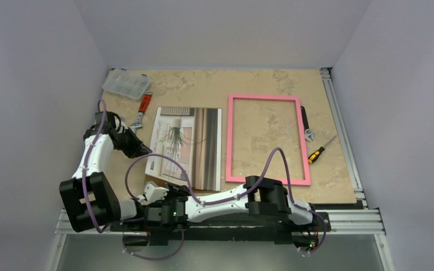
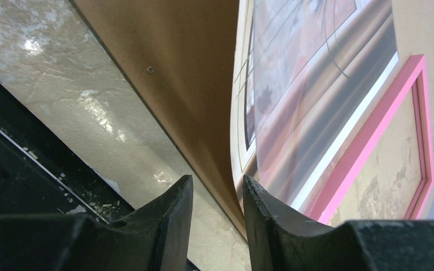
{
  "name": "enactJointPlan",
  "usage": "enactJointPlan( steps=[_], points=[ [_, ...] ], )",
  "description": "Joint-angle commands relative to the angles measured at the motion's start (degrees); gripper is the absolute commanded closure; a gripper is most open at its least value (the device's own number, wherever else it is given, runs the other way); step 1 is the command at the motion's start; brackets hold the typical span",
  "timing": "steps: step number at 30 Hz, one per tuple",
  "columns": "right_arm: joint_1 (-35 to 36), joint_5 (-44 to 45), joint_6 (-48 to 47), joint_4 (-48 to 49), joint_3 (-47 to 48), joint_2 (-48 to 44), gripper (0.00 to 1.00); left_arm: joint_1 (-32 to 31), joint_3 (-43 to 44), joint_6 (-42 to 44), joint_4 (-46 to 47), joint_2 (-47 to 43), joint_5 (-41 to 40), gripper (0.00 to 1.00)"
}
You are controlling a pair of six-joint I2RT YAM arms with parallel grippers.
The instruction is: Take the photo out of the frame
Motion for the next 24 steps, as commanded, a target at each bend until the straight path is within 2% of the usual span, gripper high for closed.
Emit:
enactJointPlan(
  steps=[1, 10, 24],
  points=[
    [0.37, -0.04, 0.09, 2.15, -0.36, -3.51, 0.64, -0.28, 1.88, 1.07, 0.67, 0.01, -0.05, 1.0],
    [-0.33, 4.36, -1.18, 3.18, 0.34, 0.19, 0.65, -0.25, 1.79, 1.06, 0.42, -0.57, 0.35, 1.0],
    [-2.56, 5.96, -4.76, 7.3, 1.43, 4.12, 0.69, -0.26, 1.83, 1.02, 0.23, -0.86, 0.7, 1.0]
  ],
)
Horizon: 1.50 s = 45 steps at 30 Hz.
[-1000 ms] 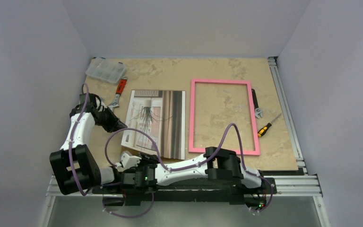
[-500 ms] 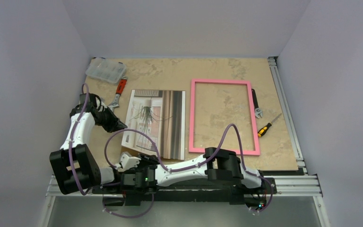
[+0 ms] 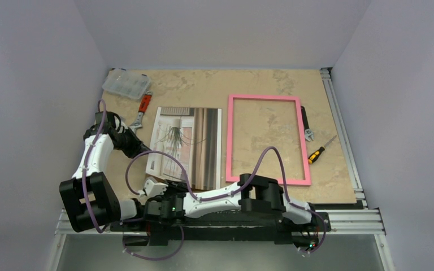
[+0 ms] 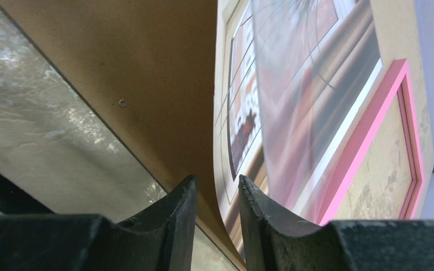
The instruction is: Take the photo out of the frame
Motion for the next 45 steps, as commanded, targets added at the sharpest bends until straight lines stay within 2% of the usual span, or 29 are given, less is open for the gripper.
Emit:
enactJointPlan(
  steps=[1, 7, 15, 21, 23, 26, 31, 32, 35, 37, 42, 45],
  points=[
    [-0.38, 3.64, -1.93, 2.3, 2.19, 3.1, 0.7, -0.25, 1.85, 1.02, 0.21, -0.88, 0.59, 1.0],
    [-0.41, 6.48, -3.21, 4.02, 2.43, 4.64, 0.71, -0.25, 1.86, 1.05, 0.21, -0.98, 0.65, 1.0],
    [-0.4, 10.33, -7.0, 11.97, -1.79, 2.96, 0.74, -0.27, 1.98, 1.09, 0.21, -0.96, 0.72, 1.0],
    [-0.41, 11.02, -7.64, 11.04, -0.48, 3.91, 0.89, -0.3, 1.88, 1.24, 0.25, -1.12, 0.74, 1.0],
    [-0.41, 11.63, -7.74, 12.17, -1.69, 3.07, 1.0, -0.27, 1.75, 1.23, 0.34, -1.32, 0.42, 1.0],
    [-0.41, 11.15, -9.1, 15.47, -3.82, 1.81, 1.0, -0.25, 1.52, 1.11, 0.55, -1.62, 0.03, 1.0],
    [-0.41, 10.57, -7.88, 12.87, -3.61, 1.36, 1.0, -0.25, 1.68, 1.05, 0.64, -1.86, -1.01, 1.0],
    [-0.37, 9.39, -7.96, 12.69, -3.86, 0.91, 1.0, -0.25, 1.68, 1.09, 0.67, -2.13, -1.56, 0.95],
    [-0.17, 6.36, -7.91, 11.94, -4.56, -1.04, 1.0, -0.25, 1.29, 1.23, 1.16, -3.24, -2.92, 0.71],
    [-0.06, 3.94, -7.53, 10.04, -4.27, -2.13, 1.0, -0.26, 1.24, 1.4, 1.14, -3.59, -3.48, 0.59],
    [0.03, -4.08, -4.69, 2.75, -1.97, -3.62, 1.0, -0.3, 0.92, 1.67, 1.38, -3.73, -4.43, 0.39],
    [0.49, -9.21, -3.39, -1.19, 0.15, -4.13, 1.0, -0.3, 0.72, 1.81, 1.8, -4.25, -5.22, 0.34]
  ],
)
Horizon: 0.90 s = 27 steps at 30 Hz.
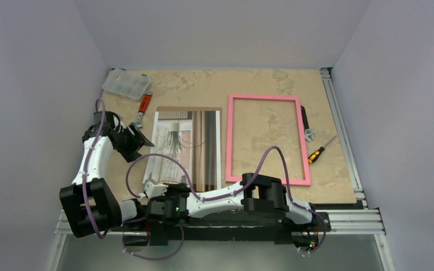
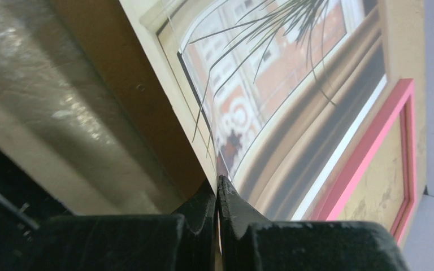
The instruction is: Take the photo out of the frame
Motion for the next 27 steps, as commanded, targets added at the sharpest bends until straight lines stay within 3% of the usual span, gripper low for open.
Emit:
enactJointPlan(
  steps=[1, 15, 21, 27],
  points=[
    [0.7, -9.39, 3.94, -8.2, 4.76, -3.17, 1.0, -0.22, 0.78, 0.88, 1.55, -2.01, -1.95, 0.34],
    [0.82, -24.59, 7.84, -22.81, 13.47, -5.44, 1.0, -4.12, 4.84, 3.24, -2.28, -8.65, -9.89, 0.32],
    [0.73, -33.74, 8.09, -22.01, 13.12, -9.99, 1.0, -6.2, 9.18, 3.14, -5.96, -9.62, -13.27, 0.32],
    [-0.21, -30.92, 3.84, -20.83, 10.36, -11.15, 1.0, -6.34, 10.47, 2.74, -6.5, -11.08, -12.57, 0.32]
  ],
)
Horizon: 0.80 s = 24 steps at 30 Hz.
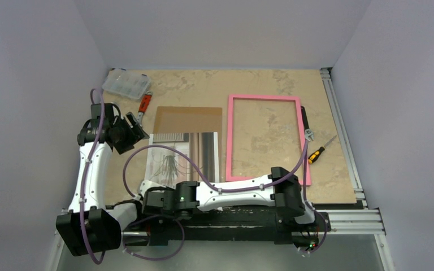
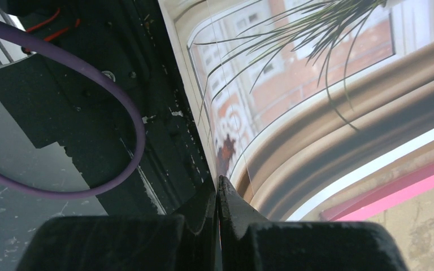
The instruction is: Take the photo out of the frame
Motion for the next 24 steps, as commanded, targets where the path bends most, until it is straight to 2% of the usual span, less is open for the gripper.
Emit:
enactJointPlan(
  steps=[1, 16, 24],
  points=[
    [-1.12, 0.01, -3.21, 0.41, -0.37, -1.46, 1.0, -0.37, 2.25, 0.69, -1.06, -2.3, -0.58, 0.32],
    [-7.95, -11.64, -9.27, 0.17, 0.33, -7.44, 1.0, -0.69, 11.96, -0.44, -5.37, -4.94, -2.56, 0.32],
    [-11.82, -18.08, -12.69, -5.05, 7.34, -6.31, 1.0, -0.94, 14.66, -1.39, -5.42, -5.4, -1.92, 0.32]
  ],
)
